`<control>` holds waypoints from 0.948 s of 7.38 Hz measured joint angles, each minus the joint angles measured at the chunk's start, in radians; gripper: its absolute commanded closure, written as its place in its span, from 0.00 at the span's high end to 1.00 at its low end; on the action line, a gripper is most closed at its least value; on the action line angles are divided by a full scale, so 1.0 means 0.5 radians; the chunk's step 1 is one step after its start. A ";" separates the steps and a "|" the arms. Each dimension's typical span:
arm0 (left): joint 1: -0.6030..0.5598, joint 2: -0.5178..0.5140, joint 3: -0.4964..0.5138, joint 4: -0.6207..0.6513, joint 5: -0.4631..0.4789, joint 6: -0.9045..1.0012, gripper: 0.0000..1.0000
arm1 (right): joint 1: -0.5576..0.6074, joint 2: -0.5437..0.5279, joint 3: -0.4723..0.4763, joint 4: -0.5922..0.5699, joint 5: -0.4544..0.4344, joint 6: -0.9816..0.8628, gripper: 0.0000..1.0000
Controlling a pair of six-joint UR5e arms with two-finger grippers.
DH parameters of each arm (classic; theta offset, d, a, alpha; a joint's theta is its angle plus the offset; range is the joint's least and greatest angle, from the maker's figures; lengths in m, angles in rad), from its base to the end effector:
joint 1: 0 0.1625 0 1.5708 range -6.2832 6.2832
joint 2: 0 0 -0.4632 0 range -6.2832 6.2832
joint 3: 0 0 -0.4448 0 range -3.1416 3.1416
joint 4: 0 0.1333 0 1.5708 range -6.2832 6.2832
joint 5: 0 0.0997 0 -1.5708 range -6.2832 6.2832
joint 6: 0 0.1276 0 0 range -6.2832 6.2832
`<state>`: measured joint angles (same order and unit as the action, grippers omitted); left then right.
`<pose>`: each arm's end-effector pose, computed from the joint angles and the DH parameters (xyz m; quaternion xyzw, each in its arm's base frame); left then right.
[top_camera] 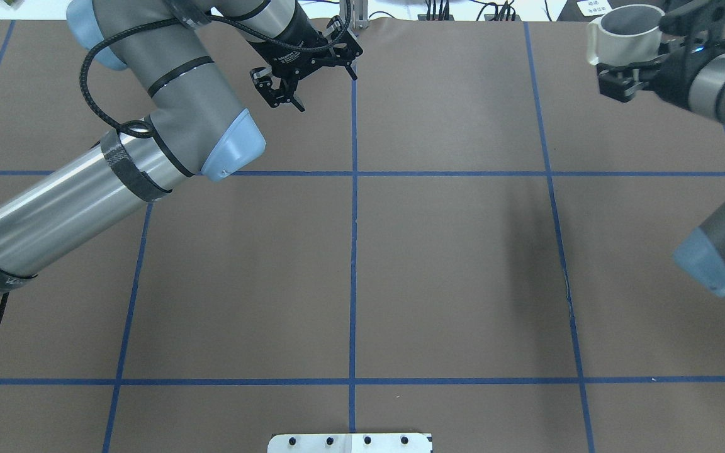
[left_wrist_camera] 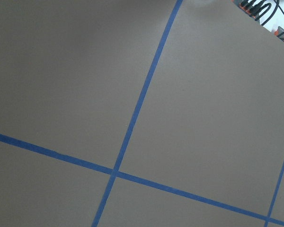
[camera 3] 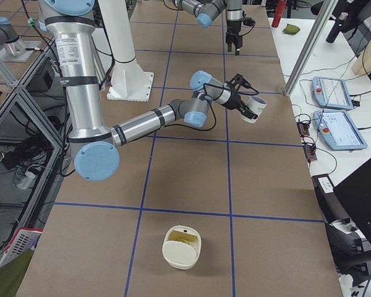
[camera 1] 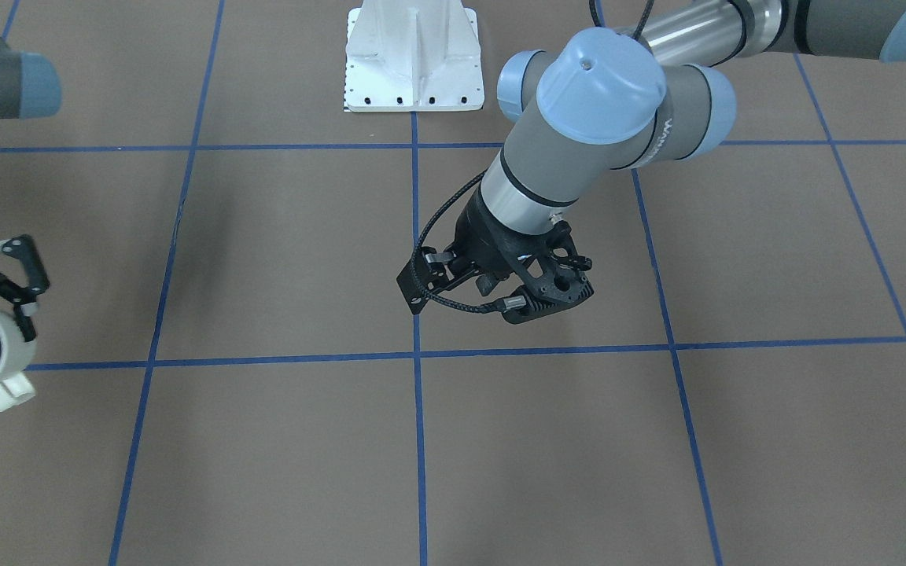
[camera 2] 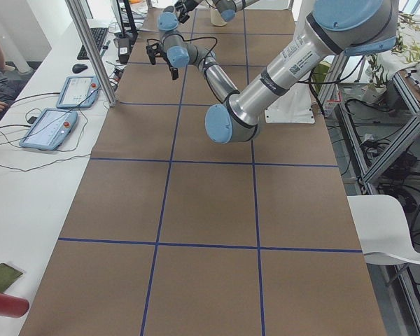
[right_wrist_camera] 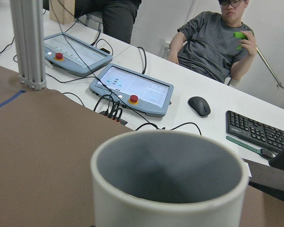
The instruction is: Left arm hands cup to right arm to dump lemon
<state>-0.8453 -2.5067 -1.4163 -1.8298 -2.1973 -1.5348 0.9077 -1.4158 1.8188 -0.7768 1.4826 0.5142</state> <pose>0.5058 -0.6585 0.0902 -0.0402 0.5417 -0.1842 0.8191 -0.2772 -0.5897 0.3993 0.4883 -0.2822 -0.0366 0.8249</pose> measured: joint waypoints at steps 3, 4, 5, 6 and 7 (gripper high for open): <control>-0.011 -0.005 0.003 0.018 -0.031 -0.011 1.00 | -0.549 0.169 0.037 -0.185 -0.611 -0.008 0.47; -0.024 -0.005 0.003 0.021 -0.099 -0.013 1.00 | -0.698 0.272 0.038 -0.266 -0.782 0.004 0.48; -0.047 -0.003 0.005 0.022 -0.183 -0.013 1.00 | -0.815 0.373 0.036 -0.339 -0.906 0.013 0.49; -0.070 -0.001 0.006 0.022 -0.271 -0.014 1.00 | -0.903 0.456 0.027 -0.376 -0.983 0.022 0.50; -0.085 0.001 0.007 0.020 -0.348 -0.012 1.00 | -0.959 0.508 0.022 -0.391 -1.027 0.031 0.50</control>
<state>-0.8877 -2.5064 -1.4125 -1.8196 -2.3713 -1.5410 0.4282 -1.1616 1.8296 -0.9726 0.9692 0.5295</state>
